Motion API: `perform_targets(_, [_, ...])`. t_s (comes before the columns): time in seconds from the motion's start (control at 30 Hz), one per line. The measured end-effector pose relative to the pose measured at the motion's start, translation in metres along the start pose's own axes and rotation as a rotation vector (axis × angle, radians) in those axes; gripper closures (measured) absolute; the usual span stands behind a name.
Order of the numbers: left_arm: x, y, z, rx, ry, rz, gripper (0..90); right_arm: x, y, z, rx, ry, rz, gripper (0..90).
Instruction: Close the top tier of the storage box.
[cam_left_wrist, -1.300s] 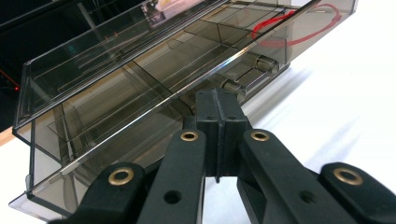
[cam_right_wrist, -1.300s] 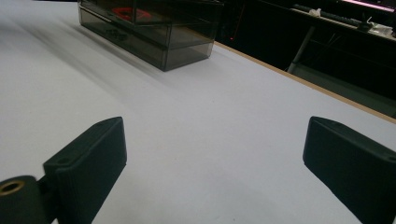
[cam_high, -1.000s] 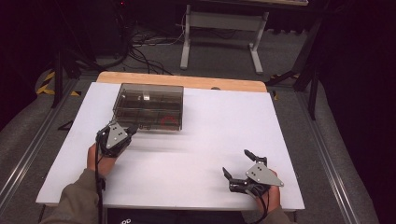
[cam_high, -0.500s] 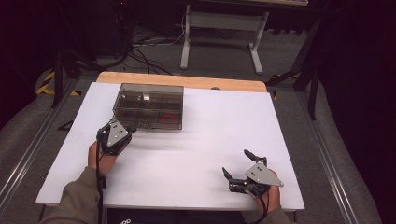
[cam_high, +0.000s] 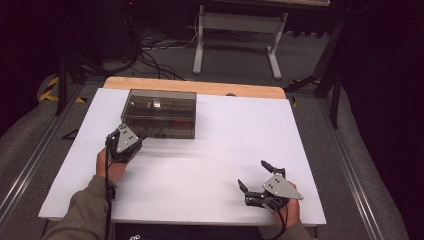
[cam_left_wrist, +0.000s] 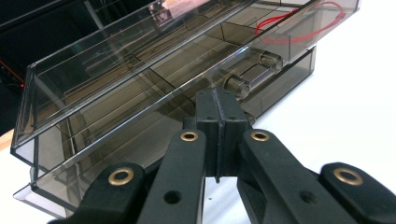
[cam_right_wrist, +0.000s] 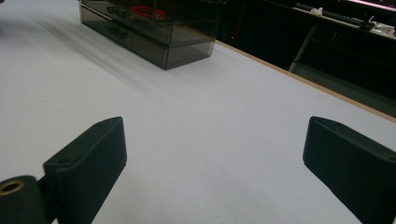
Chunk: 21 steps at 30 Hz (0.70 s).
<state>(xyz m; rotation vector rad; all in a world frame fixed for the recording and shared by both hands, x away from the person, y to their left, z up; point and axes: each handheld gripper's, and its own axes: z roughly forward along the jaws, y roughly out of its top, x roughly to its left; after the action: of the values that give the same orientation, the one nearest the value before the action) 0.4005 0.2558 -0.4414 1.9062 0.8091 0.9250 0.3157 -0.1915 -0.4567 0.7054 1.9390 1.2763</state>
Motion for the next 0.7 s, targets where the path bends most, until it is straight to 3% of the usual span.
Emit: perform_targets(0.7, [0.002,0.011,0.016,-0.003,0.007,-0.027,89.6,0.0,0.0,0.0,-0.003,0.004,0.006,6.7])
